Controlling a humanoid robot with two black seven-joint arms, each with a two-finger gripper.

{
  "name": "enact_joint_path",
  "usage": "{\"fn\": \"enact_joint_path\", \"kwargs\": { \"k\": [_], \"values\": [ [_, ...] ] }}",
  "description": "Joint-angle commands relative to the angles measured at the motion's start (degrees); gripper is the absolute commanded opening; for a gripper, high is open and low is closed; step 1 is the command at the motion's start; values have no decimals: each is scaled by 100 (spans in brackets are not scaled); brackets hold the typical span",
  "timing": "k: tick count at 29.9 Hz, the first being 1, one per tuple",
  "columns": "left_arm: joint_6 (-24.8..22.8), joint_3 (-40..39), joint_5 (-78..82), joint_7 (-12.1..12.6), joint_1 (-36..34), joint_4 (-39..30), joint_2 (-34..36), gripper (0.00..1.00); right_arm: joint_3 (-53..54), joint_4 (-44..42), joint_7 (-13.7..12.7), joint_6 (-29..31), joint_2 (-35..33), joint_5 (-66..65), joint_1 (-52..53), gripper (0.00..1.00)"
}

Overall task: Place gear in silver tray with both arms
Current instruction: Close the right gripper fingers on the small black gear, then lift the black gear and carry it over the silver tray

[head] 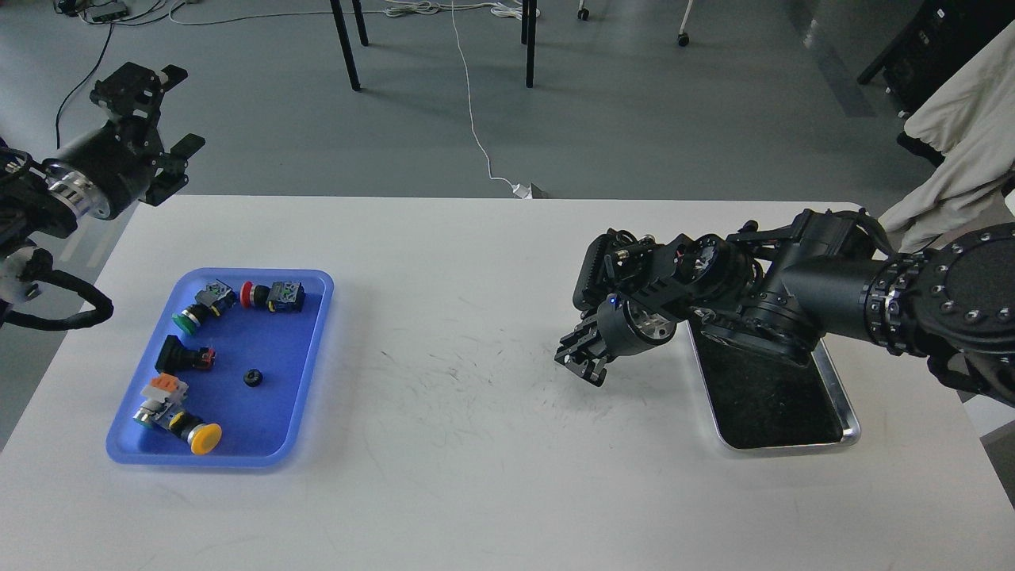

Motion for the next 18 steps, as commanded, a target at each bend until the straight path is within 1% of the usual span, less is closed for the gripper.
{"fn": "enact_joint_path", "kwargs": {
  "k": [1,5,7,13,18],
  "values": [
    [0,9,0,0,8,-1,10,99,-4,-13,0,46,0,-9,-10,14],
    [0,0,-9,0,51,-1,19,99,-4,-4,0,73,0,-9,-2,8],
    [0,0,-9,0,86,8,19,99,-13,-4,0,81,-17,-9,7,2],
    [0,-9,-9,0,95,8,27,99,-13,31,0,152,-70,0,112,1],
    [0,-9,-9,0,104,8,27,99,-13,189,0,196,-447,8,384,1]
  ]
}}
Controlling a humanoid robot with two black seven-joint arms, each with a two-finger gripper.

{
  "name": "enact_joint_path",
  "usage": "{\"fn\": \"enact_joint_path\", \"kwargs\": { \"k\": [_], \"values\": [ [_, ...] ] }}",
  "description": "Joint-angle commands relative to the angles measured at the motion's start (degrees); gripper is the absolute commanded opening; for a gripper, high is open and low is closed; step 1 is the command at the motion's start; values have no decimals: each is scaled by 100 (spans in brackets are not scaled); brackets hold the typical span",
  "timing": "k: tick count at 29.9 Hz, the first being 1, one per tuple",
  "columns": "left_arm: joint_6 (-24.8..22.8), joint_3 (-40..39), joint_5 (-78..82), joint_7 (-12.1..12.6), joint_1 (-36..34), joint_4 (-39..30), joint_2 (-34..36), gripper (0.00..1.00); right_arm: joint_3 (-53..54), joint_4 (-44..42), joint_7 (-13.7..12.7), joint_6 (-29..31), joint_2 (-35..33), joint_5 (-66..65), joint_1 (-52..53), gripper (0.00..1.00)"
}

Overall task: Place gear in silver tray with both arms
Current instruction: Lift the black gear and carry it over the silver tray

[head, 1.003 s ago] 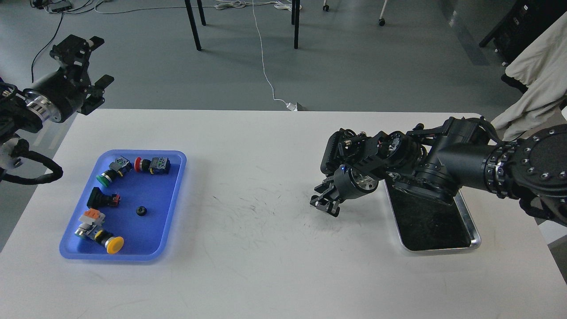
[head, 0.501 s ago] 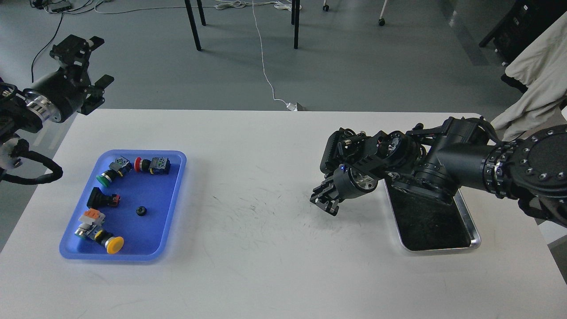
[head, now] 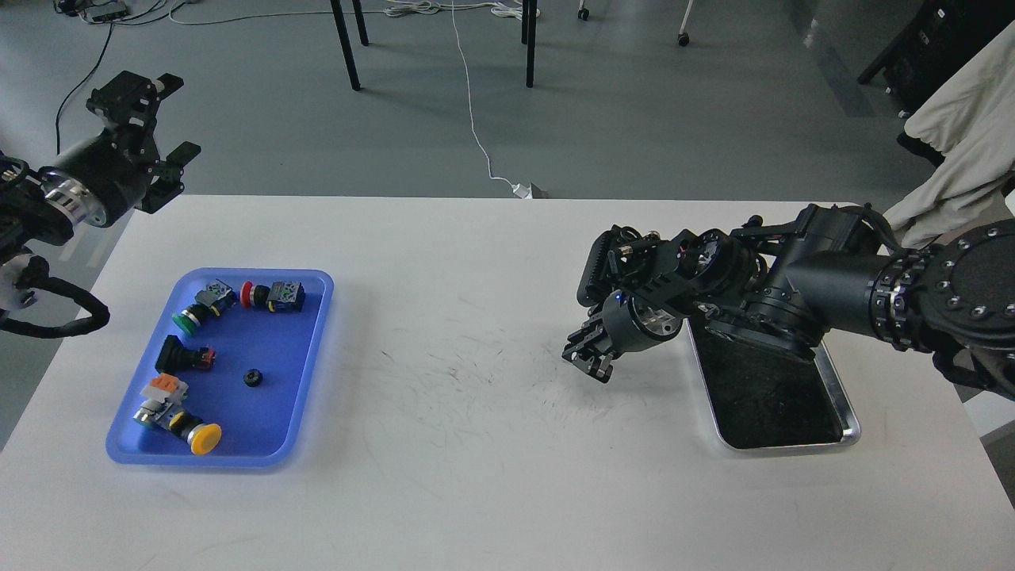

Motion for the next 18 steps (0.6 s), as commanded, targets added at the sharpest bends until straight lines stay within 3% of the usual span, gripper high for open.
{"fn": "enact_joint_path", "kwargs": {
  "k": [1,18],
  "values": [
    [0,0,0,0,4,0,-1,99,14,141,0,52,-338,18,225,1],
    [0,0,18,9,109,0,-80,99,-65,1697,0,114,-3053,-518,551,1]
  ]
}}
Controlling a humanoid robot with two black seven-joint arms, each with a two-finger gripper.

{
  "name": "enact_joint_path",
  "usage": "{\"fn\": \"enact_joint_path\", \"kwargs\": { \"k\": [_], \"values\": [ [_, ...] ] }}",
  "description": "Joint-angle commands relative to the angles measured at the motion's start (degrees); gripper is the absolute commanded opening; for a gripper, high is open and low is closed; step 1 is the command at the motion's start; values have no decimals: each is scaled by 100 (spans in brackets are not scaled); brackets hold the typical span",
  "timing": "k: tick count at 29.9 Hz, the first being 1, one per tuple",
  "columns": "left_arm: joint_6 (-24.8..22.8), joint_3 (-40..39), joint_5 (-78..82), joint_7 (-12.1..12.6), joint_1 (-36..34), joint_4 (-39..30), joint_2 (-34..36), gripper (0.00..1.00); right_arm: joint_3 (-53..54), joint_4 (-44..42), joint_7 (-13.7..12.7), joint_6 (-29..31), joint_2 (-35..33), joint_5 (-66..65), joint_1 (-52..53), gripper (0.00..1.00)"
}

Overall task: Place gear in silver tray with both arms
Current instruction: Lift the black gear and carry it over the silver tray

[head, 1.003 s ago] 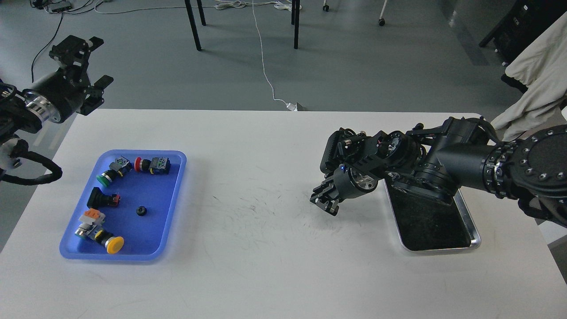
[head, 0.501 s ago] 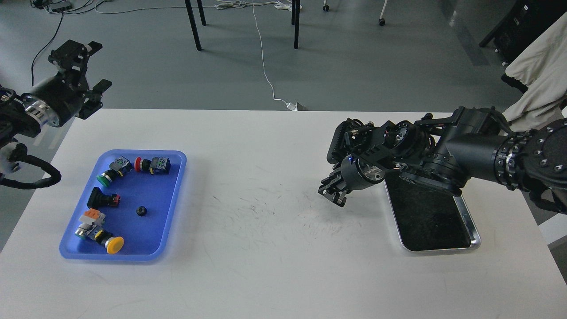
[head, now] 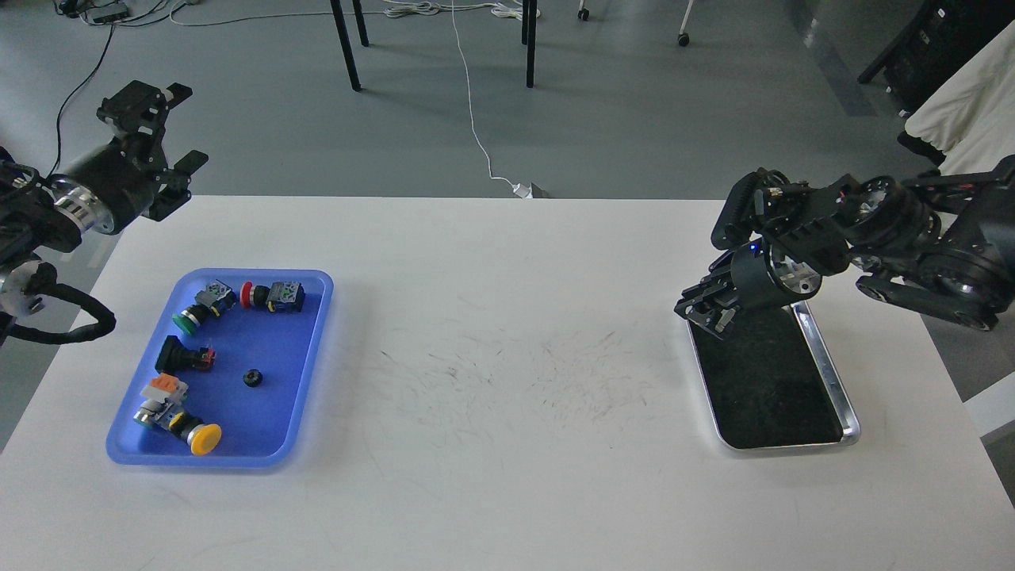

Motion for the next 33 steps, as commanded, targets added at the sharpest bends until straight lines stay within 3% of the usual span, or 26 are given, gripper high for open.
{"fn": "enact_joint_path", "kwargs": {
  "k": [1,11,33],
  "values": [
    [0,-8,-9,-7,10,2,-3,99,-4,271,0,1,-598,-260,-25,1],
    [0,-25,-9,-16,18,-7,-12,99,58,254,0,-8,-1144,-428,-341,1],
    [0,-105,-18,-60,36,-7,49,99,269,-950,0,-43,-125,-419,-869,1]
  ]
}}
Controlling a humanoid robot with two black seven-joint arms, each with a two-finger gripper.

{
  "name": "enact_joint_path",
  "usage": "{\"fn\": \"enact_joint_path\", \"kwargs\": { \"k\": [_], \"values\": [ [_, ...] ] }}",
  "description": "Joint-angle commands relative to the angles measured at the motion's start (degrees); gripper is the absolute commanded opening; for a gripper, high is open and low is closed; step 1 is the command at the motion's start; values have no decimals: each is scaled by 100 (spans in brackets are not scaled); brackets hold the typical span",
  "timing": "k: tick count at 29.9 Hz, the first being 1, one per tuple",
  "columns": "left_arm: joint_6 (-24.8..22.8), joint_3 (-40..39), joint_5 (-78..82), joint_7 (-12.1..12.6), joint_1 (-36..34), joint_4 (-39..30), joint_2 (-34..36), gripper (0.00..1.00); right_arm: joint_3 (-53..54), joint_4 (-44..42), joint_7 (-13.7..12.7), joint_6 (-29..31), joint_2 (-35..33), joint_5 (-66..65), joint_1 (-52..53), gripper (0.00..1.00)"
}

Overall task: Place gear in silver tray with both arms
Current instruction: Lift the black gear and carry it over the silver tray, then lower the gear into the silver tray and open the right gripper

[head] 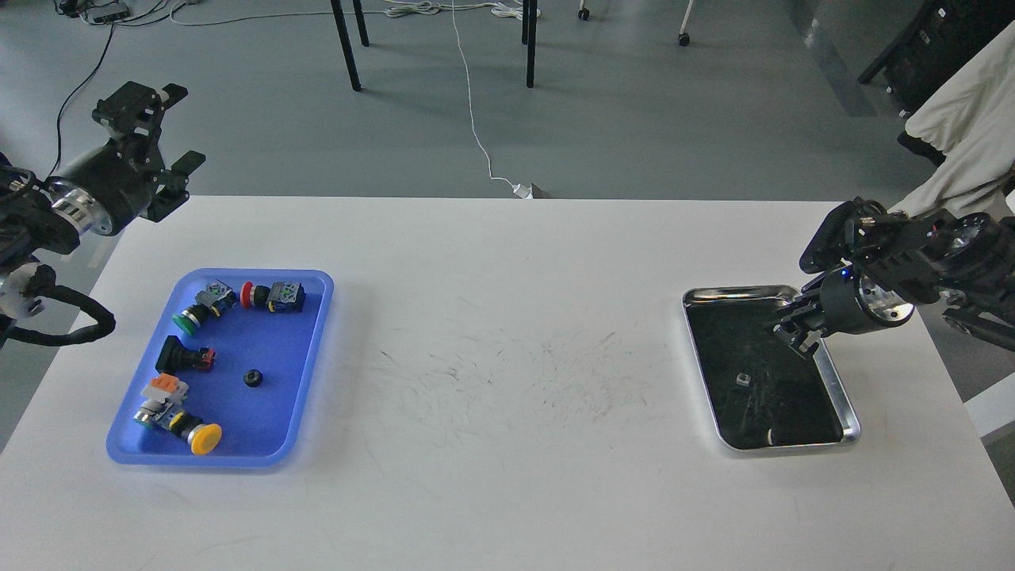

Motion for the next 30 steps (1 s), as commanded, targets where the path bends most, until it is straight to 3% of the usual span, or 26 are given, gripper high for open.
{"fn": "enact_joint_path", "kwargs": {
  "k": [1,26,30],
  "values": [
    [0,-1,0,-9,7,0,11,99,21,-149,0,-2,117,4,-43,1],
    [0,-36,0,-80,69,0,107,99,117,-484,0,-19,425,22,-140,2],
    [0,-97,0,-71,69,0,116,99,187,-484,0,-19,469,31,-193,11]
  ]
}}
